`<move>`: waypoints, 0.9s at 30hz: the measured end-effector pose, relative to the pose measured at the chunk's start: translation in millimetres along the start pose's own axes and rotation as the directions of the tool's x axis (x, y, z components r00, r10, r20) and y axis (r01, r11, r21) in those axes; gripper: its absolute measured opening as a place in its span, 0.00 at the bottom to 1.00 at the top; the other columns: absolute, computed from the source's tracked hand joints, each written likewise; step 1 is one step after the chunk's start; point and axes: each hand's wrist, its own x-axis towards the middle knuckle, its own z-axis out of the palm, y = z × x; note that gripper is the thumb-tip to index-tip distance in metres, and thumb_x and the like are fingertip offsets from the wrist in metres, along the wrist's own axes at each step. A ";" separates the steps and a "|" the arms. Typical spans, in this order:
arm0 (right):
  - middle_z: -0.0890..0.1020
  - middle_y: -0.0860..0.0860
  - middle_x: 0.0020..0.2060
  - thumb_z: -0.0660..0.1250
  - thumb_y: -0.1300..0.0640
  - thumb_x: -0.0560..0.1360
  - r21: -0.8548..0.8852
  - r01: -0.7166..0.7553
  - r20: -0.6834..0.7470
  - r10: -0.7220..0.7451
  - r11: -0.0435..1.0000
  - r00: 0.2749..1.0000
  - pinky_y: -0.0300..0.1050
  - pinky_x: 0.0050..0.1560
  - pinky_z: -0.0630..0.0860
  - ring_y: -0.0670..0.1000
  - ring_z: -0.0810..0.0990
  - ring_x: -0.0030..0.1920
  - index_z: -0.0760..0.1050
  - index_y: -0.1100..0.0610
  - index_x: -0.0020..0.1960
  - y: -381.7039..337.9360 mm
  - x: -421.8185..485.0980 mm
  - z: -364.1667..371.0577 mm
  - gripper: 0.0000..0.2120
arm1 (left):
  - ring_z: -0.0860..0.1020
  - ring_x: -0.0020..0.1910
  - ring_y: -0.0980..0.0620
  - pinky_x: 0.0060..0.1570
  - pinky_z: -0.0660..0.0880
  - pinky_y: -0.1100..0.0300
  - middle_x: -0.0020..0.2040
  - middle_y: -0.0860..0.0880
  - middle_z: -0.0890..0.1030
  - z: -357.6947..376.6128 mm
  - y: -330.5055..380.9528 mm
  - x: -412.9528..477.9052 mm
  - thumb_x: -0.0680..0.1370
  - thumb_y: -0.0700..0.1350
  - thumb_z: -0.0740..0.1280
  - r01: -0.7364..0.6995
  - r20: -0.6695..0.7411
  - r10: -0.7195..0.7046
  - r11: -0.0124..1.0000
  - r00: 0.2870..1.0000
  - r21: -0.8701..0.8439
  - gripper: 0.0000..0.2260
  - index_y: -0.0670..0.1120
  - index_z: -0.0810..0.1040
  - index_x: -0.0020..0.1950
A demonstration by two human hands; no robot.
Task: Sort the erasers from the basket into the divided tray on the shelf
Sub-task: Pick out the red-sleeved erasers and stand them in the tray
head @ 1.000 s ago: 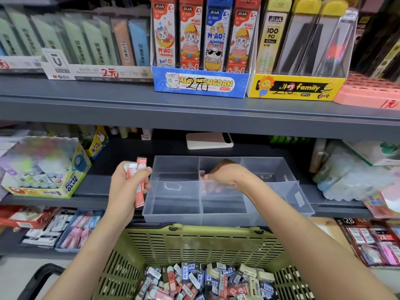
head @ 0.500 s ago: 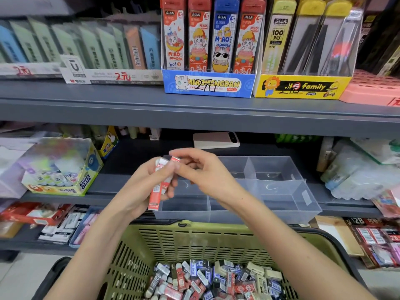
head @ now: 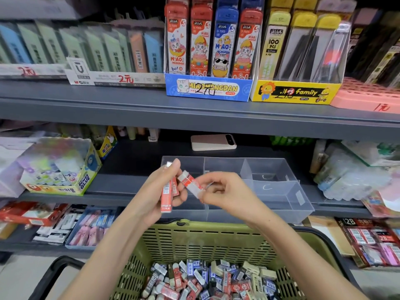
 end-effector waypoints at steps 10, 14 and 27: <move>0.85 0.49 0.34 0.74 0.62 0.65 -0.043 -0.233 -0.391 0.198 0.972 0.899 0.38 0.43 0.73 0.44 0.80 0.37 0.83 0.55 0.35 19.1 26.8 -57.7 0.03 | 0.74 0.27 0.52 0.25 0.70 0.63 0.33 0.45 0.78 -7.8 -10.2 -0.9 0.72 0.57 0.69 -0.116 -0.132 0.128 0.988 0.983 0.098 0.18 0.44 0.70 0.44; 0.82 0.52 0.33 0.71 0.62 0.62 -0.229 -0.467 -0.242 0.415 0.854 0.877 0.44 0.39 0.69 0.49 0.72 0.35 0.79 0.59 0.33 31.2 69.5 -61.1 0.01 | 0.74 0.26 0.53 0.25 0.70 0.64 0.30 0.48 0.76 -9.0 -11.9 1.3 0.69 0.58 0.69 -0.125 -0.168 0.139 0.988 0.976 0.092 0.18 0.44 0.69 0.43; 0.78 0.55 0.58 0.67 0.49 0.74 -0.649 -0.514 -0.223 0.505 0.561 0.834 0.50 0.59 0.75 0.57 0.77 0.57 0.74 0.61 0.60 69.2 104.9 -44.8 0.20 | 0.68 0.25 0.55 0.26 0.70 0.65 0.27 0.52 0.68 -3.5 -16.0 19.0 0.59 0.70 0.68 -0.089 -0.307 0.131 0.985 0.943 0.146 0.29 0.46 0.65 0.40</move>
